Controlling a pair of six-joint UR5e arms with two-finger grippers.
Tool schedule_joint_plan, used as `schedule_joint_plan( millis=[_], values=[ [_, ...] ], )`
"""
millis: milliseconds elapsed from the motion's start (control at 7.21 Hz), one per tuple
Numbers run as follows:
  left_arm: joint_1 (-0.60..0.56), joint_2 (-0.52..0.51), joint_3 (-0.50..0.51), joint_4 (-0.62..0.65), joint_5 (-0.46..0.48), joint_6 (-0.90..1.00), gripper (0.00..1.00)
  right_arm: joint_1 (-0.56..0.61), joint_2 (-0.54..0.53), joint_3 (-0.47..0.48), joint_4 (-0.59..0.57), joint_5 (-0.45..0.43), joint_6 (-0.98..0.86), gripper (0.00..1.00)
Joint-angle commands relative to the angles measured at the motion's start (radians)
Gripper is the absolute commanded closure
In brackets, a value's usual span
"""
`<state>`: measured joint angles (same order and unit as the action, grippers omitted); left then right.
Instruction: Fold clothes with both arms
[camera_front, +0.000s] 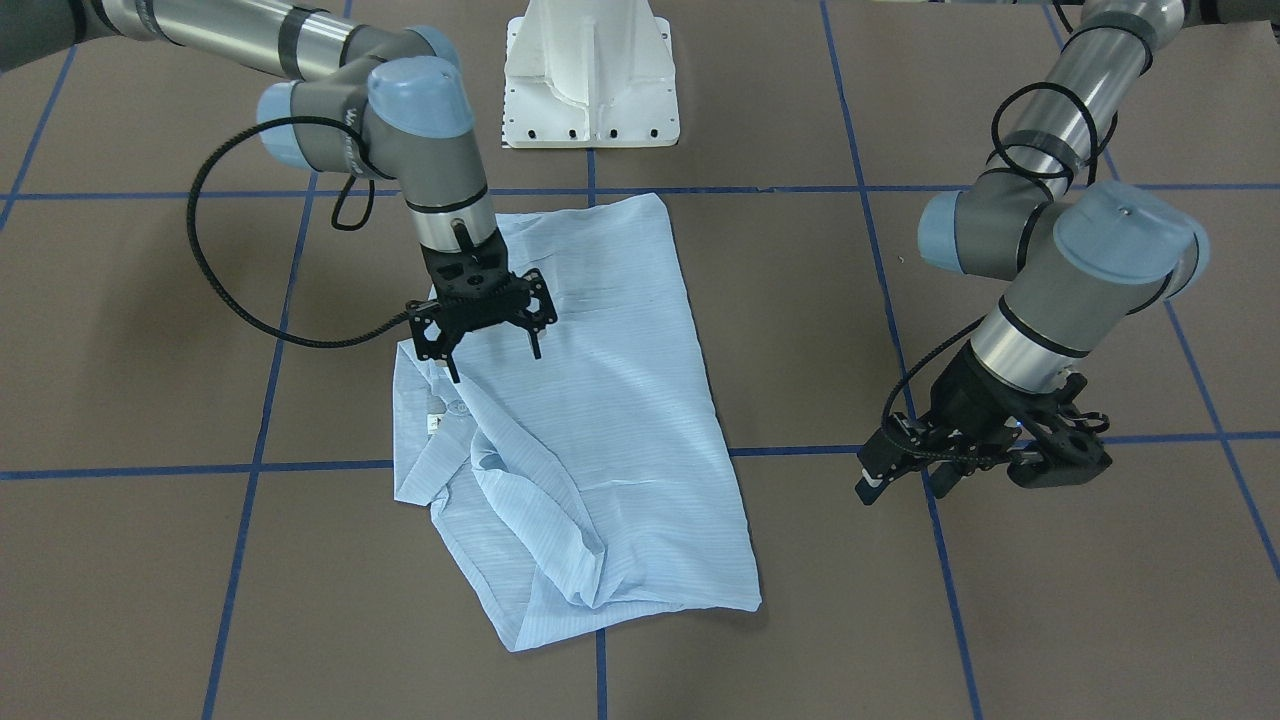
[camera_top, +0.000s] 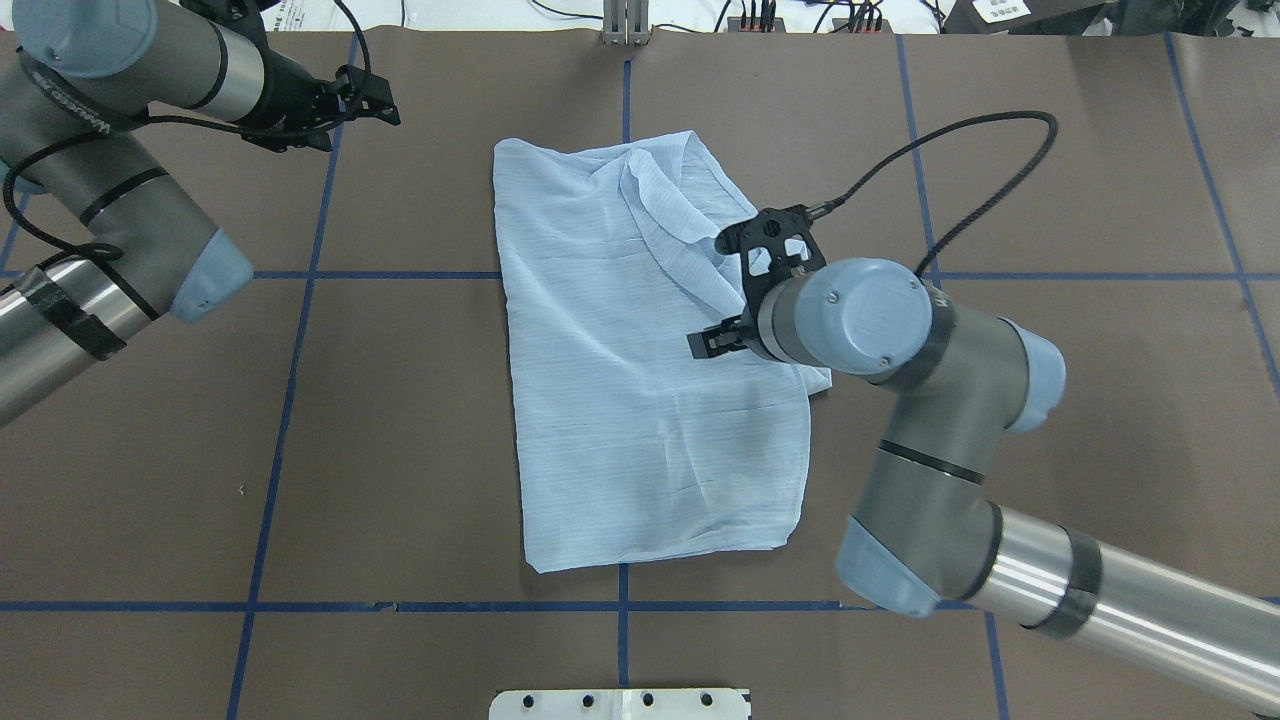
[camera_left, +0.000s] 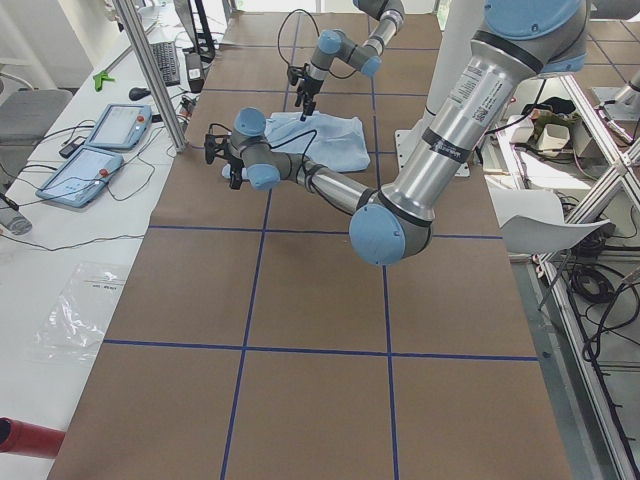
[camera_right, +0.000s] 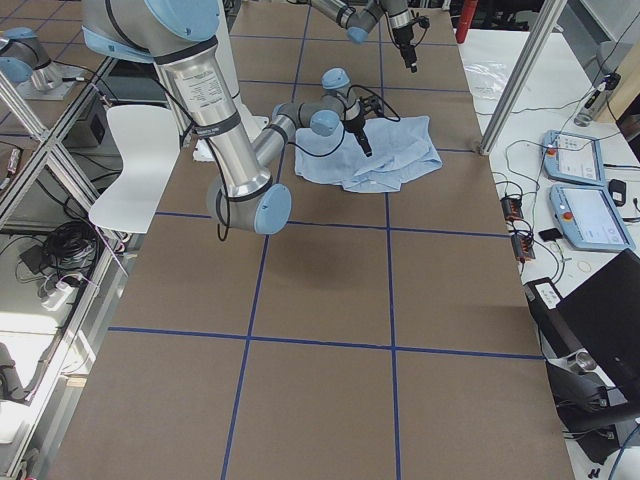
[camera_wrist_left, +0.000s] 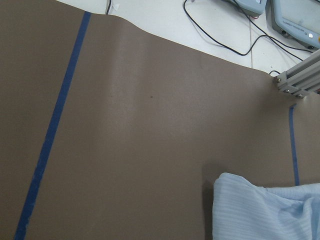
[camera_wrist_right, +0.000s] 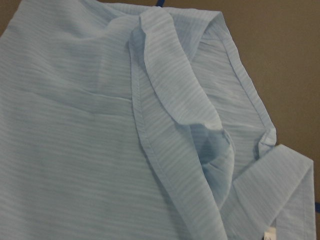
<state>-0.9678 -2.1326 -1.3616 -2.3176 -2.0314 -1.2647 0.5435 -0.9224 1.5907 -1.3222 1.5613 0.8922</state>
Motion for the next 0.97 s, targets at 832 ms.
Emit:
schedule_joint_plan(
  millis=[832],
  values=[
    [-0.003, 0.014, 0.002, -0.002, -0.001, 0.001, 0.00, 0.035, 0.263, -0.514, 0.163, -0.124, -0.154, 0.00]
  ],
)
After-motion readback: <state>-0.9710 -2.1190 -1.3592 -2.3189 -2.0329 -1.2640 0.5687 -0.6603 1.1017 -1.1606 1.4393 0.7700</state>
